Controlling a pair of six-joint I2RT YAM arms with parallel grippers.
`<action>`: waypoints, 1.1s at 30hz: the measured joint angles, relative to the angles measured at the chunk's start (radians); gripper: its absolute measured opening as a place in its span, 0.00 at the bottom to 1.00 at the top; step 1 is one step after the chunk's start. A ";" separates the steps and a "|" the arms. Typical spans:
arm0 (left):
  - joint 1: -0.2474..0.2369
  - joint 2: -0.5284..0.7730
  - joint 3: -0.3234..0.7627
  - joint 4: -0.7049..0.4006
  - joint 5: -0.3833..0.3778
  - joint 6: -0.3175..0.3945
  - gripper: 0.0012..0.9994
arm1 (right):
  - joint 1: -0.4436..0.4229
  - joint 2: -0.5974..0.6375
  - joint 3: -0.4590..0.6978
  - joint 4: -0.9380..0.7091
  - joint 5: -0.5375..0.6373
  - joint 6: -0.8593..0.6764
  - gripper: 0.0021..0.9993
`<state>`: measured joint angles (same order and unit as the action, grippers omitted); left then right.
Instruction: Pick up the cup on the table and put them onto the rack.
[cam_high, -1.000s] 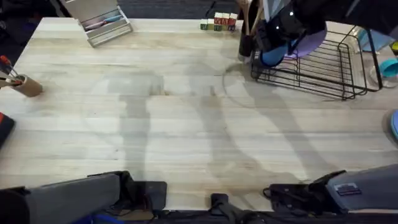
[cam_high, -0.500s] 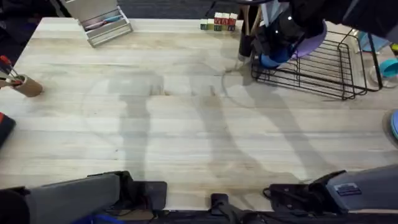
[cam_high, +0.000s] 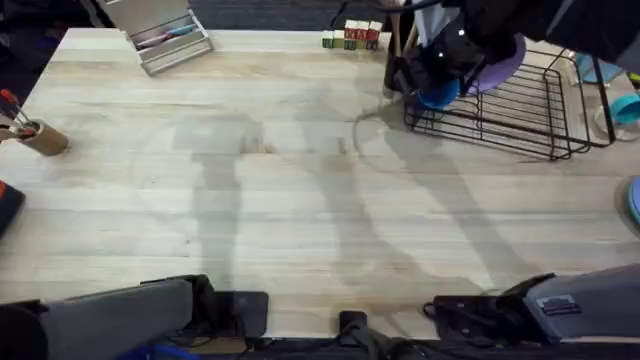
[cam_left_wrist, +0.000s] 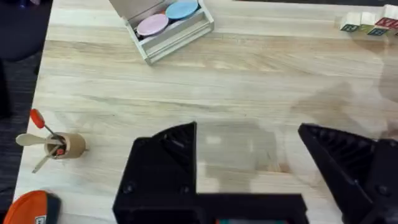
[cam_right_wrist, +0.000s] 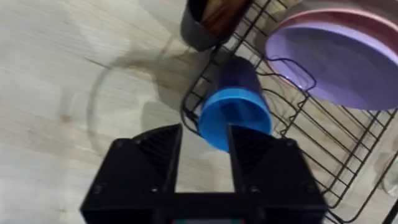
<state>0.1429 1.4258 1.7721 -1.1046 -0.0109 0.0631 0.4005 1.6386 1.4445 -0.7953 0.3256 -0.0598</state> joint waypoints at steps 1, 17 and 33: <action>0.000 0.000 0.000 0.000 0.000 0.000 0.99 | 0.007 -0.001 0.000 -0.003 0.000 0.000 0.45; 0.000 0.000 0.000 -0.001 0.000 0.000 0.99 | 0.080 -0.229 0.000 -0.165 0.000 -0.004 0.99; -0.043 -0.159 0.001 -0.025 0.045 0.000 0.99 | 0.070 -0.616 0.000 -0.216 0.000 0.116 0.99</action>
<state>0.1004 1.2665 1.7729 -1.1292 0.0343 0.0628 0.4702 1.0222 1.4441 -1.0110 0.3253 0.0562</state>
